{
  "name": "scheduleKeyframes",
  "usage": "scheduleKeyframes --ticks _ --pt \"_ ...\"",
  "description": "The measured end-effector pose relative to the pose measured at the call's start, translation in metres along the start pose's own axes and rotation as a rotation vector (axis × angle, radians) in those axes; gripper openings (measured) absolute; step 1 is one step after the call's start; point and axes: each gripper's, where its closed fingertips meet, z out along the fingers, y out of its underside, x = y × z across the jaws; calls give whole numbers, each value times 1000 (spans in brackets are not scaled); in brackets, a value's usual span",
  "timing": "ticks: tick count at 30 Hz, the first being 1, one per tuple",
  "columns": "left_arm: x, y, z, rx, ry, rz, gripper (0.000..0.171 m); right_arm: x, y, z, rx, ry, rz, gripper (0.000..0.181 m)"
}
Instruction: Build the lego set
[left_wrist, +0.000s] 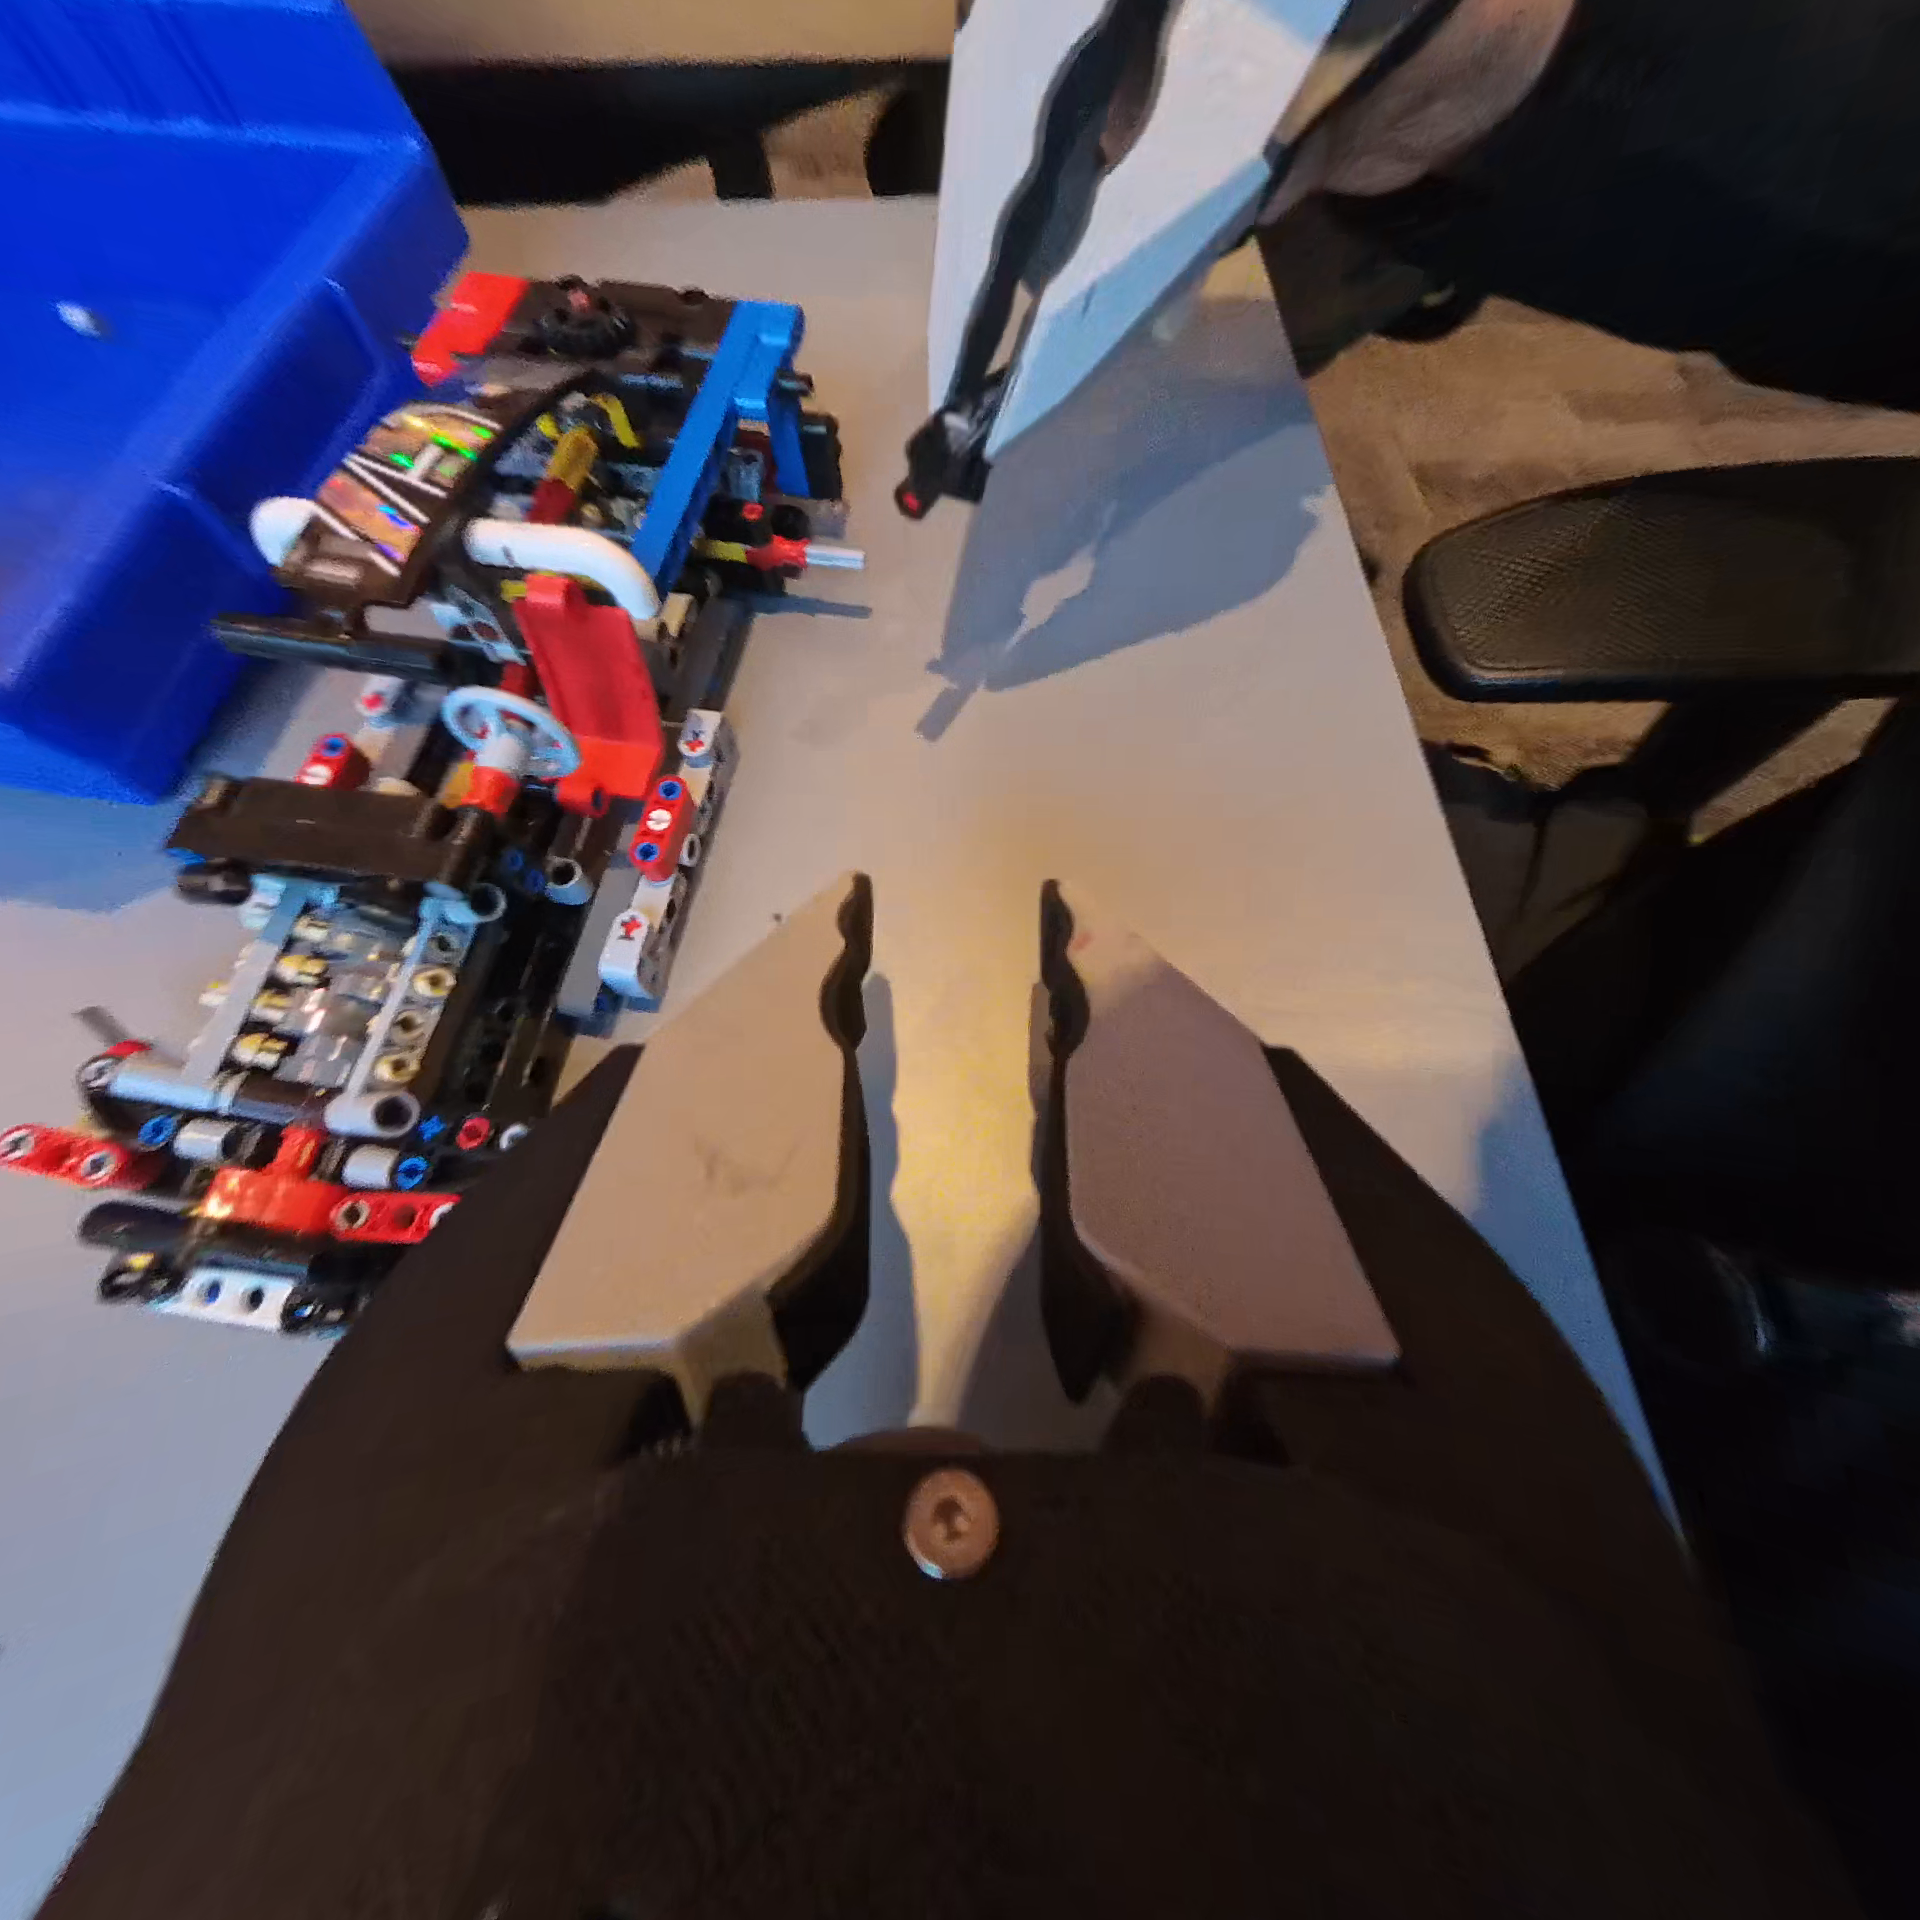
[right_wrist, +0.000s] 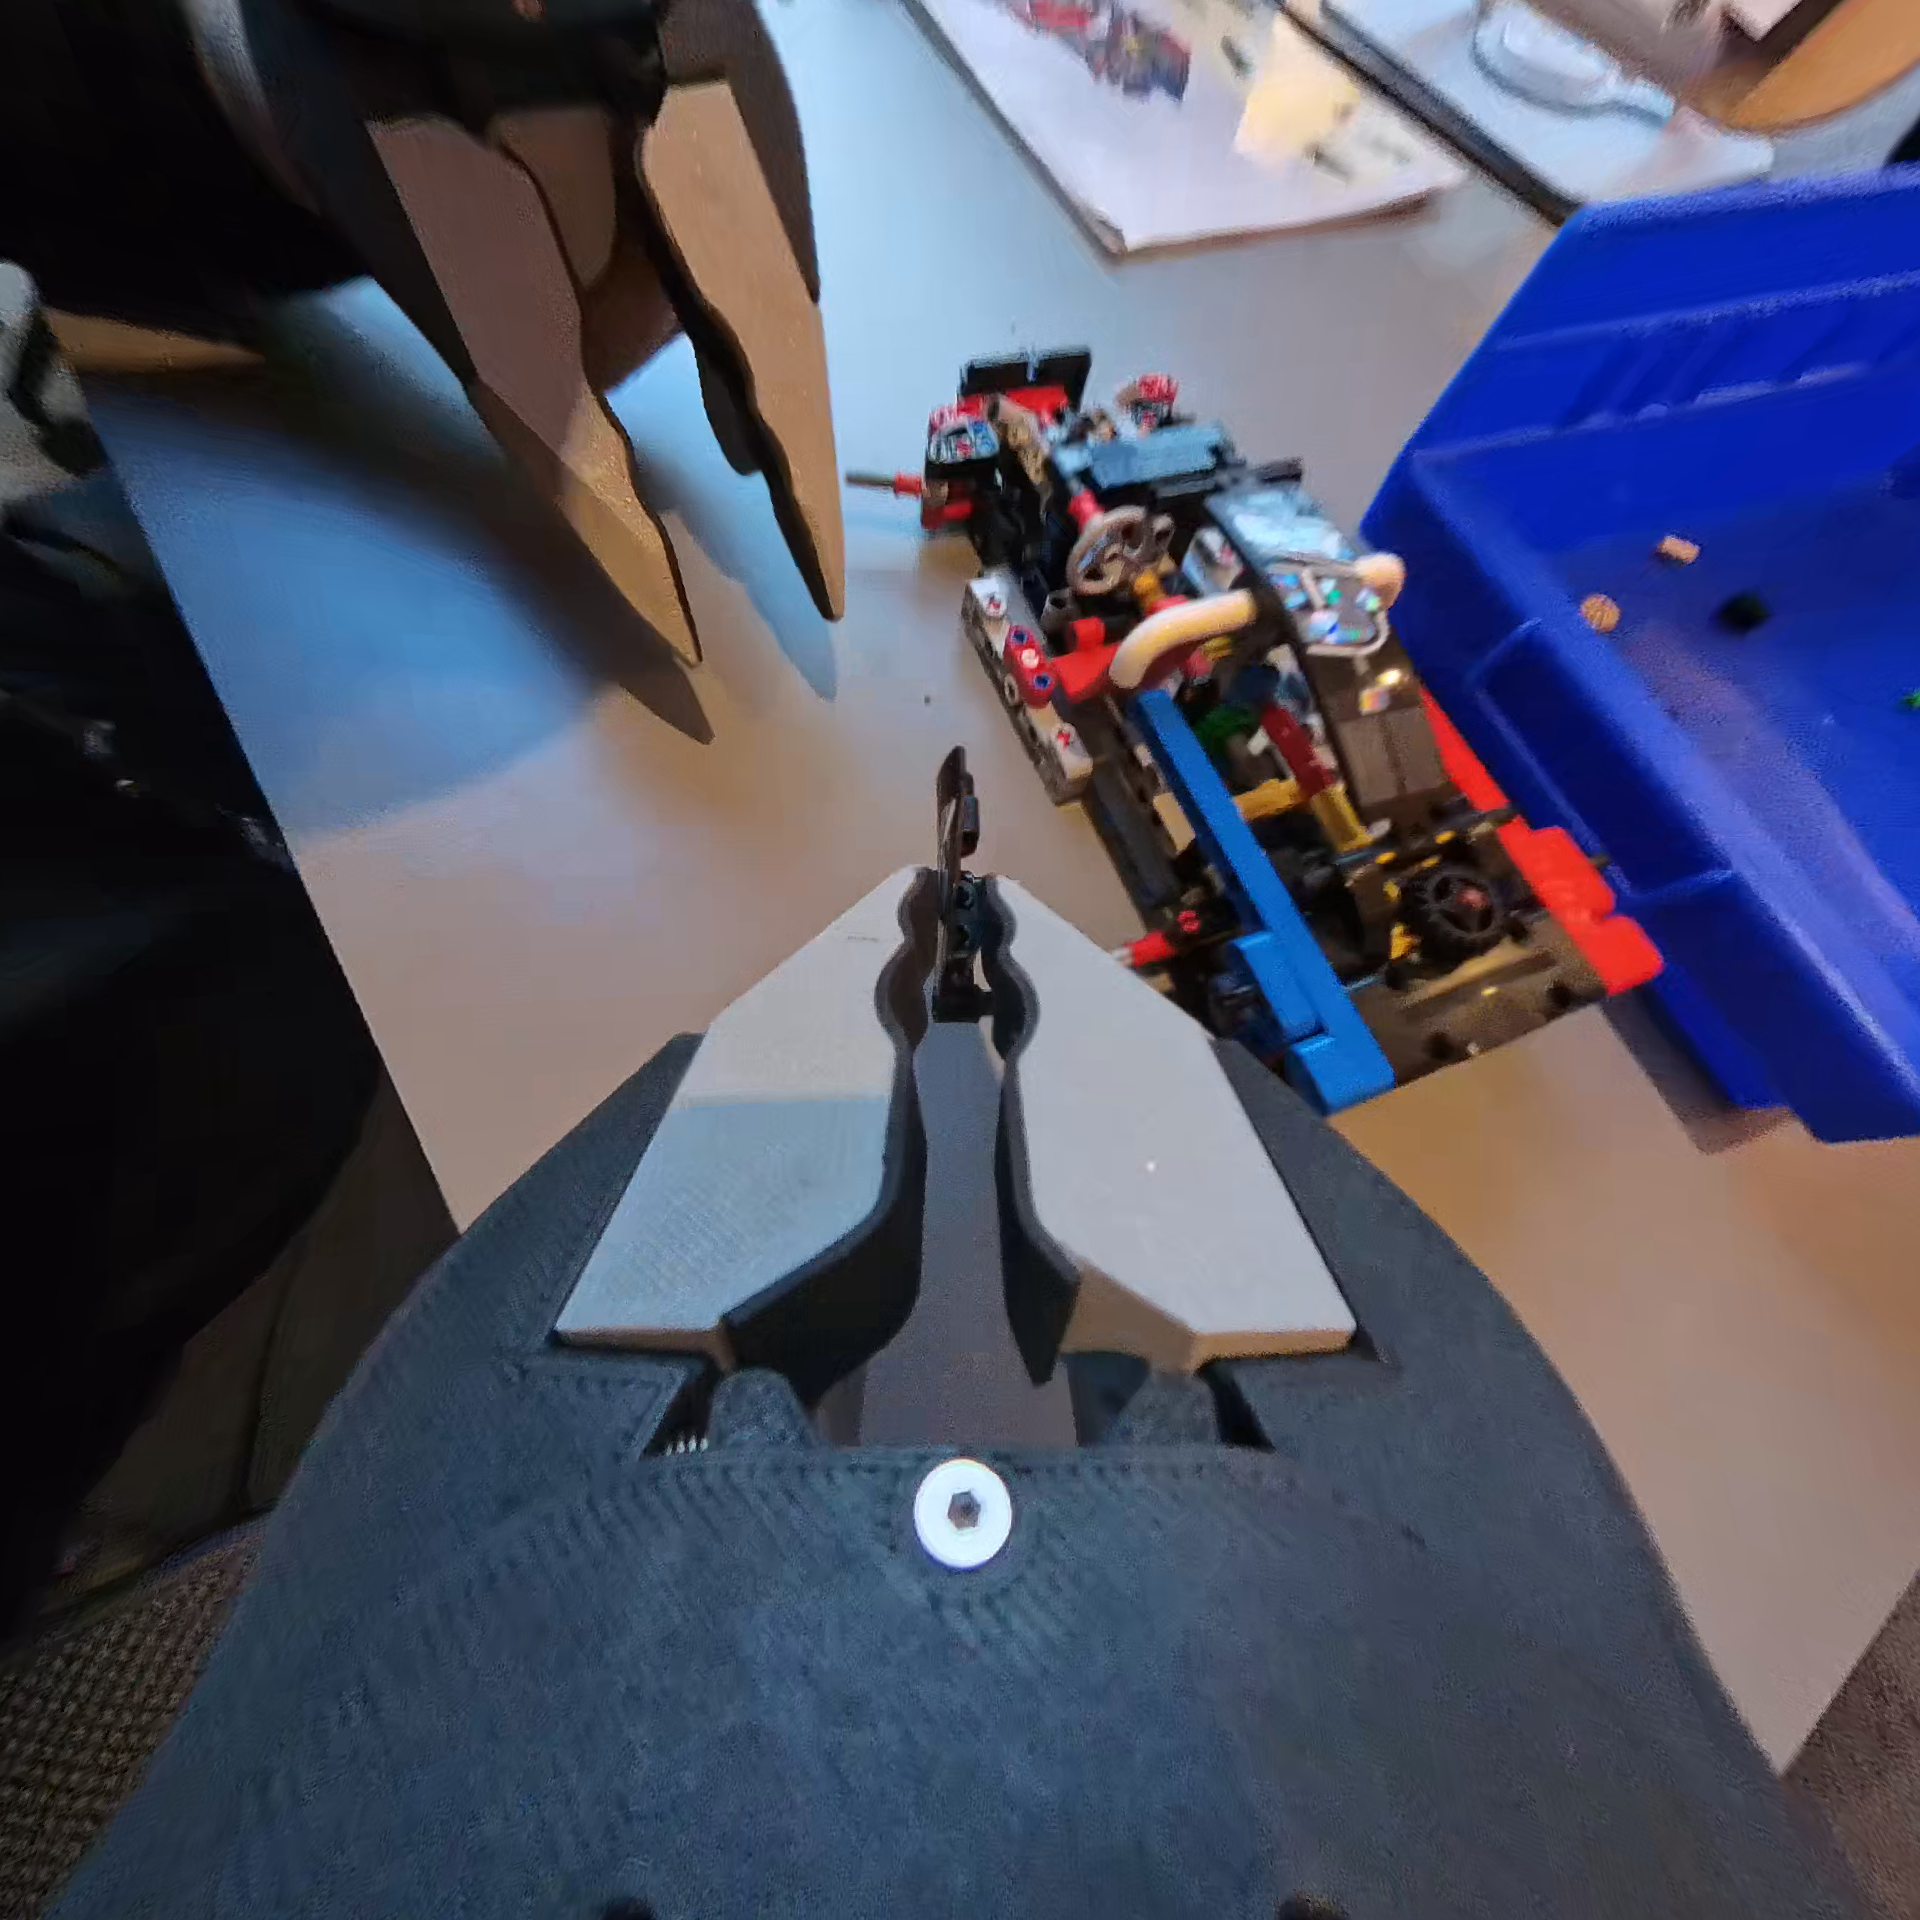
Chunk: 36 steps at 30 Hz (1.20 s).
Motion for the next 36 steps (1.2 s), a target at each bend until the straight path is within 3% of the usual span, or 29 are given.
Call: scheduleKeyframes --ticks 4,7,10,13,23,36 --pt "-3 2 -13 78 -93 63 29 9 -8 -2 52 -59 -44 4" --pt "-17 -11 -32 213 -263 64 24 11 -14 2 75 -98 -37 4" --pt "-16 -20 -44 318 -241 4 21 12 -20 4 104 -127 1 4" --pt "-22 -16 -47 323 -206 -76 28 17 -27 6 125 -145 60 4" --pt "-48 -11 -69 409 -204 -279 27 34 -52 14 172 -193 120 4" --pt "-52 -11 -72 418 -213 -291 27 40 -49 11 208 -191 144 4"
